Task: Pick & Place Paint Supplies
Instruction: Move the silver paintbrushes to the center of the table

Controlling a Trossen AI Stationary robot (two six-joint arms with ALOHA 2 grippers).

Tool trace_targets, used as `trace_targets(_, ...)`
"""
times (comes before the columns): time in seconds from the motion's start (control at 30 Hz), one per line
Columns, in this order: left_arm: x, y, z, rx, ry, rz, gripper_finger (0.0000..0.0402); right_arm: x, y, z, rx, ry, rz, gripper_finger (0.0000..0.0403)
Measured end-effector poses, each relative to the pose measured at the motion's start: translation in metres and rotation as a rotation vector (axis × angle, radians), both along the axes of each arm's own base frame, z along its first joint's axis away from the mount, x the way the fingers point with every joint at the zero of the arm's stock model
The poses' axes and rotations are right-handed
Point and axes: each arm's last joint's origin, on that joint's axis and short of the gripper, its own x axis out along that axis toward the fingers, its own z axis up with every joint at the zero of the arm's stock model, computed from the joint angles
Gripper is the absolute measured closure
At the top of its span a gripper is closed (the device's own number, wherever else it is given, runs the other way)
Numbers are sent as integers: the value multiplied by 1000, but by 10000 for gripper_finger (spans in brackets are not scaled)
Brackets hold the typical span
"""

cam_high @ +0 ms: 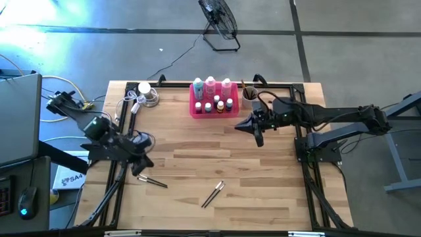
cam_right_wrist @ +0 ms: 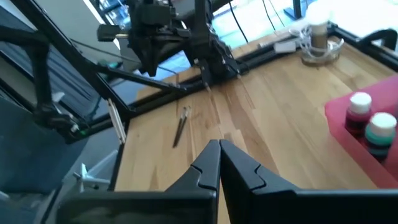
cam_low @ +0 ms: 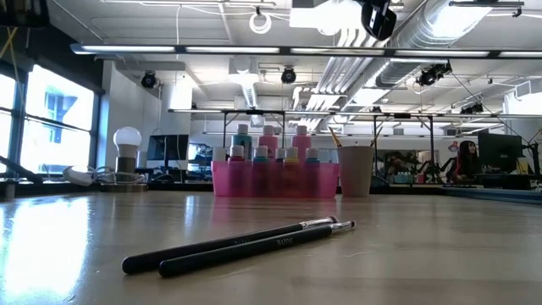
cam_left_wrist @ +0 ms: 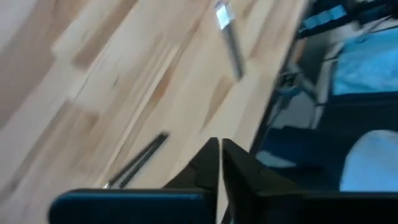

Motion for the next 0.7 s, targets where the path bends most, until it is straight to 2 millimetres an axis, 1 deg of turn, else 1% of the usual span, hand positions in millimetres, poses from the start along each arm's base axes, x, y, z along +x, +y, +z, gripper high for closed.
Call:
trace_targets(0.07, 5, -4, -8, -3, 87, 26, 396, 0, 0, -2, 1, 21, 0, 401)
trace_targets(0.23, 19, -16, -30, -23, 342, 82, 395, 2, 0, -7, -16, 59, -3, 401)
trace_targets(0.43, 34, -26, -61, 55, 617, 250, 400, 5, -2, -11, -88, 74, -26, 401)
trace_targets(0.6, 49, -41, -82, -24, 822, 276, 401, 7, -2, -13, -126, 85, -13, 401)
trace_targets(0.7, 57, -49, -94, -70, 905, 269, 401, 9, -2, -15, -155, 93, 4, 401)
